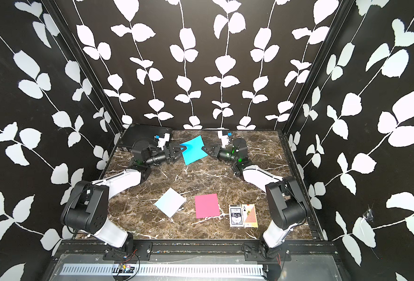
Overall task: Fold the square paper along the opposite sides
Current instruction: Pick up the paper from the center of the board, then fold the paper.
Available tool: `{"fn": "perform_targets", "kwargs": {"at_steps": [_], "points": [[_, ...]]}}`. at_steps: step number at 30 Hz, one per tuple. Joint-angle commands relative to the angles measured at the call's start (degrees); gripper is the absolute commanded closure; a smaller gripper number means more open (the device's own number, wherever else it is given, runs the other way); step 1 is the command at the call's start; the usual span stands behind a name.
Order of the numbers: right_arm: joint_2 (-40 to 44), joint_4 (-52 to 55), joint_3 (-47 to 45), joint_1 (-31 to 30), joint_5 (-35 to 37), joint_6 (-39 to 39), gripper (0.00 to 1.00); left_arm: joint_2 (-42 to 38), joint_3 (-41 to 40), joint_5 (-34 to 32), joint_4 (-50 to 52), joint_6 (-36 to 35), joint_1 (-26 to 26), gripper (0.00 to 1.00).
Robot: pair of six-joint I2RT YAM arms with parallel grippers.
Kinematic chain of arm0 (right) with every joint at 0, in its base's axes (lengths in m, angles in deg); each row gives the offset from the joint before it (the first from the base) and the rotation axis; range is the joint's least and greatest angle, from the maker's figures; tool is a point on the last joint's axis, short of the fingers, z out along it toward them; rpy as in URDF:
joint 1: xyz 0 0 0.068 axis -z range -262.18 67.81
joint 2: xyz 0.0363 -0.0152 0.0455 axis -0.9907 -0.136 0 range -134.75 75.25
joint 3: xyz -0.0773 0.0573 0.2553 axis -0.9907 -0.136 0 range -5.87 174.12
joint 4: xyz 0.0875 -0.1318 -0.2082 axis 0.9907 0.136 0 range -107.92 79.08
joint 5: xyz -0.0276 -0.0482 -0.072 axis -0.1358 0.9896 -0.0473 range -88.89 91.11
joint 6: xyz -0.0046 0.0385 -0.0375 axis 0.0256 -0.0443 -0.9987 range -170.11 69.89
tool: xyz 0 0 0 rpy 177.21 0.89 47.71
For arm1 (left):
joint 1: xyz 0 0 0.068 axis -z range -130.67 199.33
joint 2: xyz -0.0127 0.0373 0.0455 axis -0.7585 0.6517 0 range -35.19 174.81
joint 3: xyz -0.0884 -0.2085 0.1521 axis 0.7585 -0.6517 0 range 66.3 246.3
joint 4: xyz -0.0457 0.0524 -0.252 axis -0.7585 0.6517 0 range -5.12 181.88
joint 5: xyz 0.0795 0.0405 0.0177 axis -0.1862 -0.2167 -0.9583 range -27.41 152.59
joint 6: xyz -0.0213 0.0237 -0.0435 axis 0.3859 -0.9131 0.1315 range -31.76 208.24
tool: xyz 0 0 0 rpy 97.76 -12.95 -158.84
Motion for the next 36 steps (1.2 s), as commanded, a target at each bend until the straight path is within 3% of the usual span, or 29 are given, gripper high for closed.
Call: {"fn": "perform_targets", "kwargs": {"at_steps": [1,5,14,22,25,27,31,36], "points": [[1.9,-0.6,1.6,-0.4,-1.4,-0.9,1.00,-0.9,0.3,0.6,-0.9,-0.9,0.1,0.32],[2.4,-0.5,0.3,-0.5,-1.4,-0.9,1.00,-0.4,0.8,0.6,-1.0,-0.8,0.1,0.45],[2.9,-0.6,-0.2,-0.5,-1.8,-1.4,1.00,0.0,1.2,0.3,2.0,-2.3,0.1,1.00],[3.2,4.8,-0.6,-0.4,-2.2,-5.5,1.00,-1.6,2.4,0.2,7.5,-5.7,0.1,1.00],[3.2,14.0,0.9,-0.2,-0.4,-13.7,0.66,-3.1,4.1,1.4,12.6,-9.3,0.0,1.00],[3.2,17.7,1.9,-0.1,1.5,-18.0,0.50,-4.3,5.2,2.8,15.6,-11.7,0.0,1.00],[-1.8,16.6,4.7,0.1,0.8,-19.4,0.42,-6.2,6.7,7.0,18.9,-15.1,0.1,1.00],[-8.7,9.2,5.9,0.1,-0.7,-15.5,0.40,-7.9,6.5,11.4,14.9,-13.8,0.2,1.00]]}}
